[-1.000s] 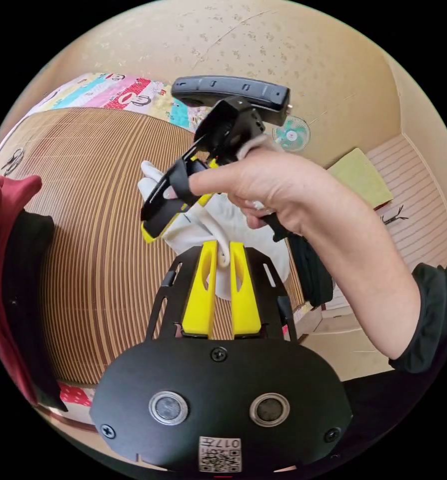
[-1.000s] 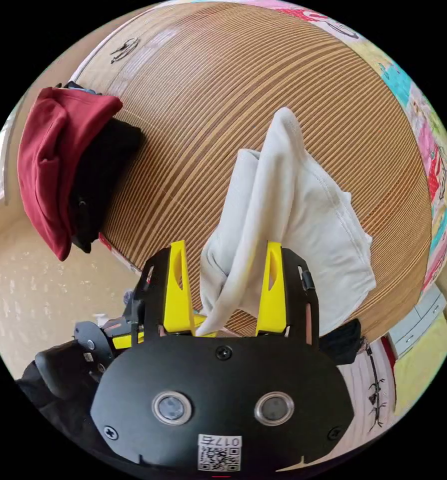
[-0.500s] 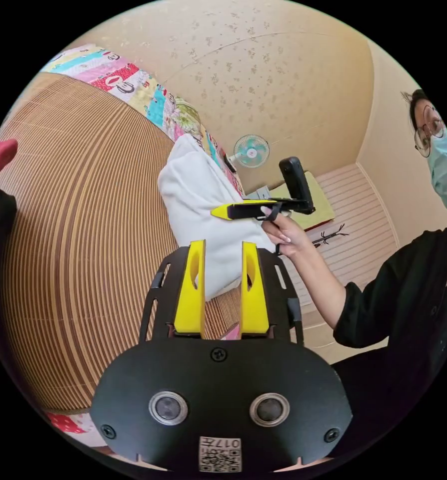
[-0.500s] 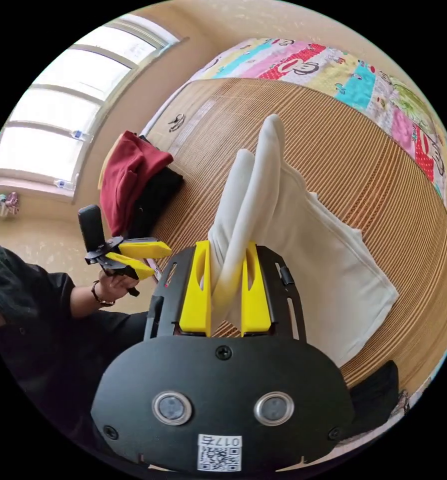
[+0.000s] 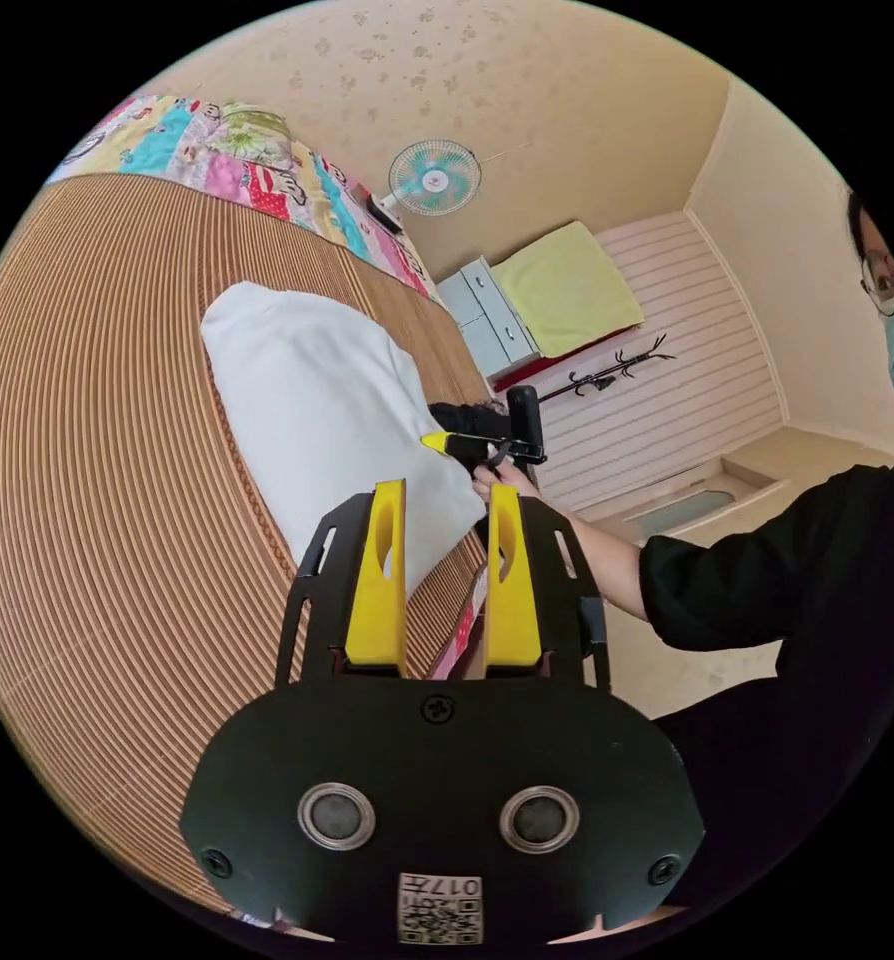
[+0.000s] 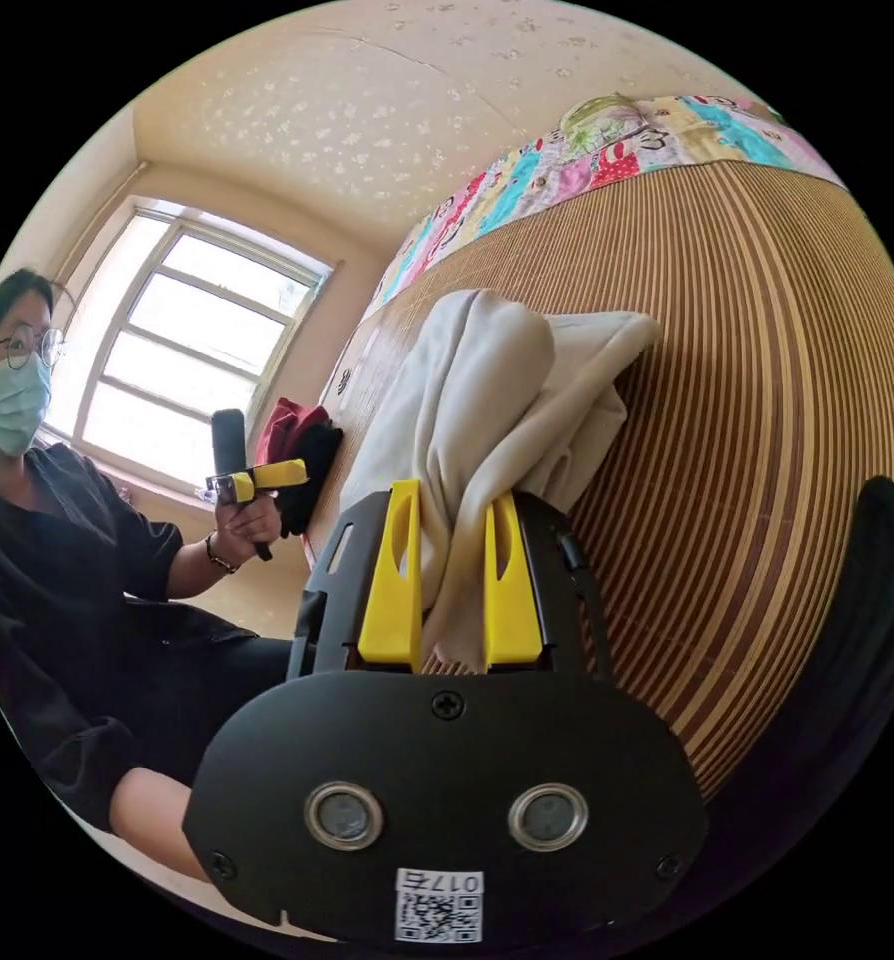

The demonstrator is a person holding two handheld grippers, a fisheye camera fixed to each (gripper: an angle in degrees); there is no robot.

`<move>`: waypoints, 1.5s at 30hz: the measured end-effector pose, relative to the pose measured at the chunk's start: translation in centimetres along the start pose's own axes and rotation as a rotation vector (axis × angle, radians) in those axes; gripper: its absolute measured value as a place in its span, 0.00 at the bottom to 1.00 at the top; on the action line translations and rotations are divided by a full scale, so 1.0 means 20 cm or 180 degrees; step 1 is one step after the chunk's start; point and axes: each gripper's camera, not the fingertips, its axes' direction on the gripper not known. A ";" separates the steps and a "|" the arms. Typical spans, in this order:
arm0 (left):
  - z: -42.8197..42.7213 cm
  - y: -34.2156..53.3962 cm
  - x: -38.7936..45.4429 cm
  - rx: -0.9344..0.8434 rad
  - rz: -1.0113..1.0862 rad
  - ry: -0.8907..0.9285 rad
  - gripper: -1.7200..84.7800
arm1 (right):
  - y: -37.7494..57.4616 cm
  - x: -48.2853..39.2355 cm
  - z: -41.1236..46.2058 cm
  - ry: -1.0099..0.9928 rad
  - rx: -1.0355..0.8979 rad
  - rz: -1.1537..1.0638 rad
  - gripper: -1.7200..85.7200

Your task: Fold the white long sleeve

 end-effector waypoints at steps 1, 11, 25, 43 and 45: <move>0.04 -0.01 0.01 -0.0049 0.0021 -0.0005 0.16 | 0.03 0.03 -0.05 -0.0103 0.0102 0.0049 0.12; 0.63 -0.13 0.00 -0.1033 -0.0037 -0.0570 0.15 | -0.18 -0.47 -0.30 0.1227 0.0747 -0.0145 0.04; -0.01 -0.01 -0.05 0.0595 -0.1046 -0.0779 0.18 | -0.29 -0.15 -0.22 0.2066 0.0472 -0.0078 0.05; 0.05 -0.38 -0.33 -0.0109 -0.1036 -0.0343 0.27 | 0.23 0.75 -0.62 -0.1280 0.0136 0.1197 0.24; 0.10 -0.41 -0.30 -0.0201 -0.0963 -0.0202 0.25 | 0.24 0.79 -0.63 -0.1316 0.0118 0.1170 0.23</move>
